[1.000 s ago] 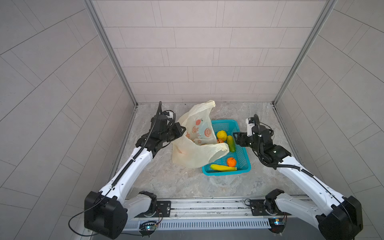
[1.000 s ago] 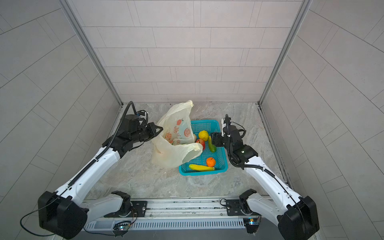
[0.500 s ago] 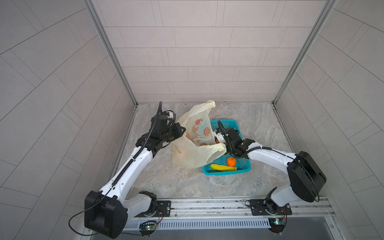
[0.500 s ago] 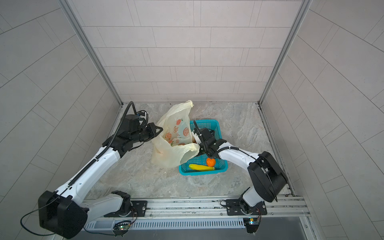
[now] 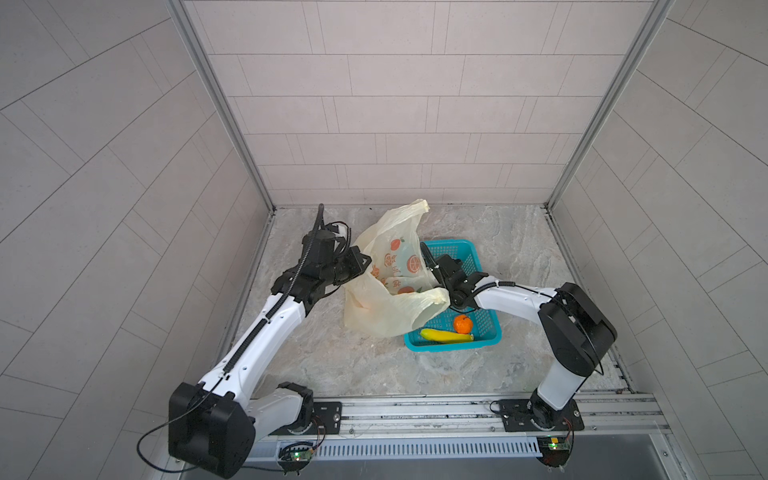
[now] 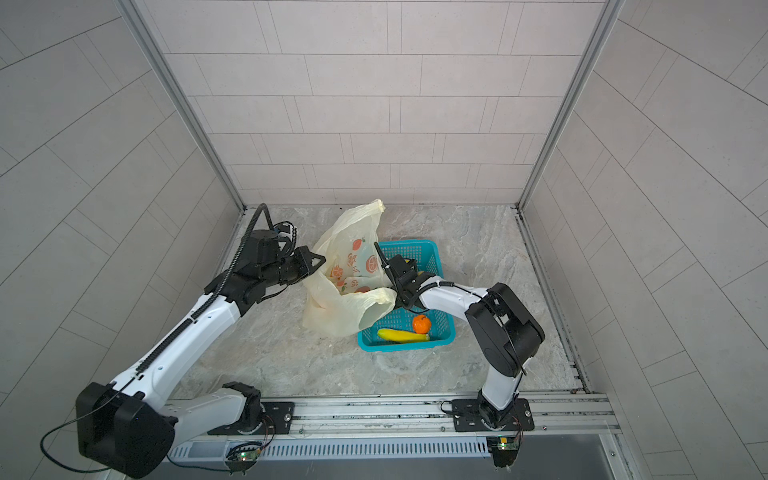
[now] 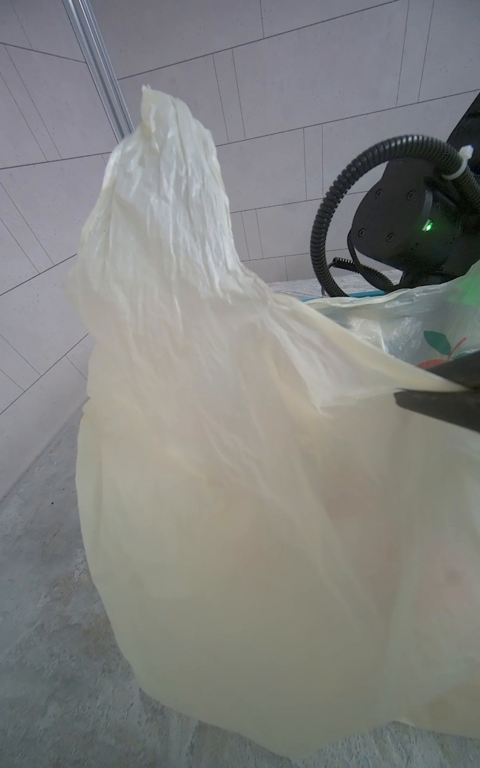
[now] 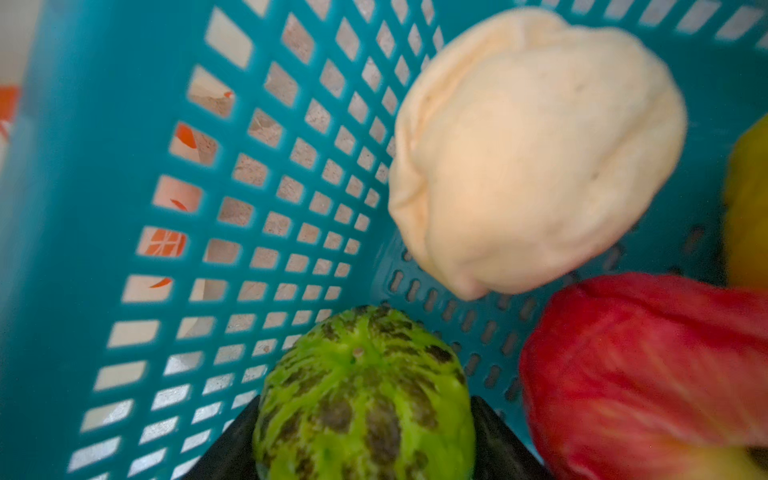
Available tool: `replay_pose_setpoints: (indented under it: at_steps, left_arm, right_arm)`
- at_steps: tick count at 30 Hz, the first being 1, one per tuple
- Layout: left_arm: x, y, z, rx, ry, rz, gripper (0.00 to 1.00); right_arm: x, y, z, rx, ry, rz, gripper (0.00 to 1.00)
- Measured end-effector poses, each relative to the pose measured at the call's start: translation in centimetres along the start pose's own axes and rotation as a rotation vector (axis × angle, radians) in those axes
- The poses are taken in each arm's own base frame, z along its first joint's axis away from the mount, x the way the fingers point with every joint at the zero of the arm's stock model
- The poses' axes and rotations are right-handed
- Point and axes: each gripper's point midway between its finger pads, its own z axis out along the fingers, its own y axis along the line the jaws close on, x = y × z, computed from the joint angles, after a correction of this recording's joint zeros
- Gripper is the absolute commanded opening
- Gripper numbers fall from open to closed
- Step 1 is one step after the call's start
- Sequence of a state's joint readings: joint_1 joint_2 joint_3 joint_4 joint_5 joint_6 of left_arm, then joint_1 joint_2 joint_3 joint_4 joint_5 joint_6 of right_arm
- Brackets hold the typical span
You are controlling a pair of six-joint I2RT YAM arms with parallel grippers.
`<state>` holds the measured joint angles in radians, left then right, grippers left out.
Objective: Place the fruits into the plastic bag
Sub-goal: 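Lower the right gripper into the basket and grasp the green custard apple, then move the green custard apple into the bag and open the right gripper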
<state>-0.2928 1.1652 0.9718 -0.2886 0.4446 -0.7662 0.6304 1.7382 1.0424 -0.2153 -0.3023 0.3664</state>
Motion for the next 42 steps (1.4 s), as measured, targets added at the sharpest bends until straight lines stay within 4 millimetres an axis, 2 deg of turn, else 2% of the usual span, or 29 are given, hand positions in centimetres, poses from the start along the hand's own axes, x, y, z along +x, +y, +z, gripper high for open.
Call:
replay_pose_setpoints:
  at_steps: [5, 10, 13, 16, 20, 24, 27, 29, 31, 34, 38, 42]
  left_arm:
    - [0.0, 0.0, 0.0, 0.000, 0.000, 0.000, 0.00]
    - [0.0, 0.0, 0.0, 0.000, 0.000, 0.000, 0.00]
    - [0.0, 0.0, -0.1, 0.000, -0.001, 0.000, 0.00]
    - [0.0, -0.1, -0.1, 0.003, -0.003, 0.001, 0.00]
    - [-0.1, -0.2, -0.3, 0.006, -0.006, 0.004, 0.00]
    - [-0.1, -0.3, -0.4, 0.008, -0.008, 0.010, 0.00]
    - [-0.1, -0.3, -0.4, 0.010, -0.008, 0.012, 0.00]
    - [-0.1, -0.4, -0.4, 0.011, -0.007, 0.012, 0.00]
    - [-0.1, -0.4, -0.4, 0.012, -0.007, 0.012, 0.00]
    - [0.0, -0.4, -0.4, 0.014, -0.005, 0.012, 0.00]
    - [0.0, -0.4, -0.4, 0.015, -0.004, 0.012, 0.00]
    - [0.0, -0.4, -0.4, 0.015, -0.004, 0.012, 0.00]
  right_arm:
    - [-0.6, -0.1, 0.5, 0.007, -0.004, -0.005, 0.52]
    - [-0.7, -0.3, 0.1, 0.022, -0.011, -0.004, 0.50]
    - [-1.0, -0.5, -1.7, 0.037, -0.042, -0.003, 0.50]
    - [-2.5, -0.9, -5.0, 0.061, -0.126, 0.003, 0.50]
    - [-5.6, -2.1, -10.8, 0.118, -0.307, 0.018, 0.50]
    - [-7.6, -2.6, -16.3, 0.172, -0.469, 0.006, 0.49]
    - [-8.7, -1.8, -18.7, 0.159, -0.533, -0.021, 0.49]
    - [-9.5, -0.8, -19.3, 0.118, -0.553, -0.037, 0.49]
    - [-10.1, 0.6, -19.2, 0.059, -0.553, -0.057, 0.49]
    - [-10.4, 3.5, -17.5, -0.037, -0.516, -0.101, 0.49]
    - [-8.8, 7.5, -13.0, -0.140, -0.397, -0.170, 0.49]
    - [-6.8, 9.9, -9.4, -0.199, -0.280, -0.211, 0.49]
